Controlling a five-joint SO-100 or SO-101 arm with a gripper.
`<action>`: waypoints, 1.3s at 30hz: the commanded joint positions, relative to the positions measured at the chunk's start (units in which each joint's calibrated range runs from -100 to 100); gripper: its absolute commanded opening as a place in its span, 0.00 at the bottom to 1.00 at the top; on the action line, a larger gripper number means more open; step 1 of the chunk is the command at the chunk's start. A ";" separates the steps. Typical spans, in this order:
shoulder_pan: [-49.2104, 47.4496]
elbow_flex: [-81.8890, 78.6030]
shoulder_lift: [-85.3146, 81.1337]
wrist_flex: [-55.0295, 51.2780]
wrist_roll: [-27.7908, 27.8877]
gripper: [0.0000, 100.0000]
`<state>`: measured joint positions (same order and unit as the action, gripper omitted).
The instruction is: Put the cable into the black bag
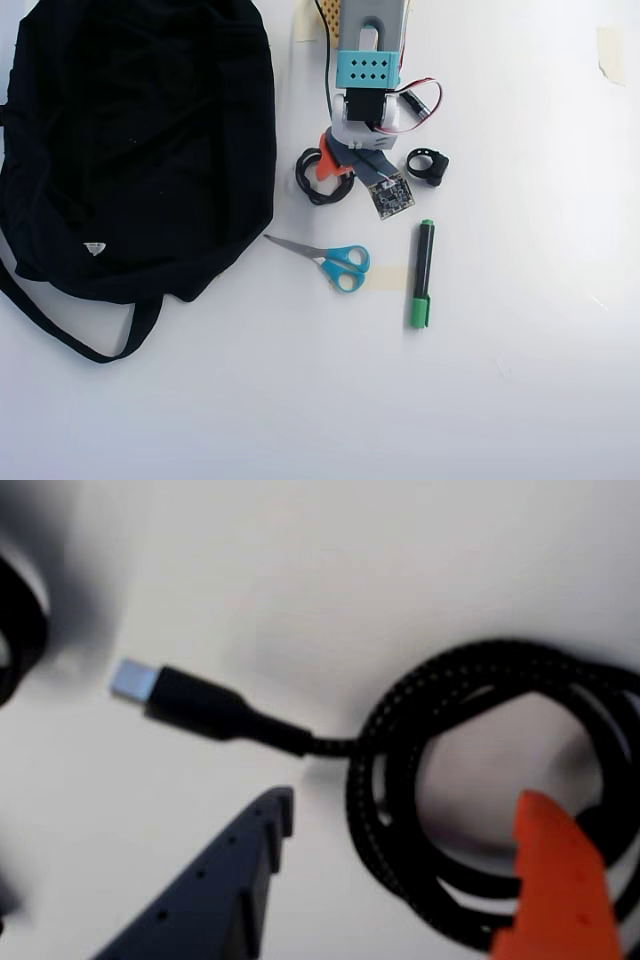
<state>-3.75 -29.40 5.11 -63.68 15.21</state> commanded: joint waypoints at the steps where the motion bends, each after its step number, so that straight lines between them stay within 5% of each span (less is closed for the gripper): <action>1: 0.16 0.38 0.45 0.88 -0.11 0.29; 14: 0.61 0.11 0.87 0.88 -0.11 0.28; 25: 0.76 -0.07 1.45 0.88 -0.11 0.05; 39: 0.76 0.11 1.37 0.88 -0.06 0.02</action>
<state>-2.79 -29.64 6.85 -63.16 15.16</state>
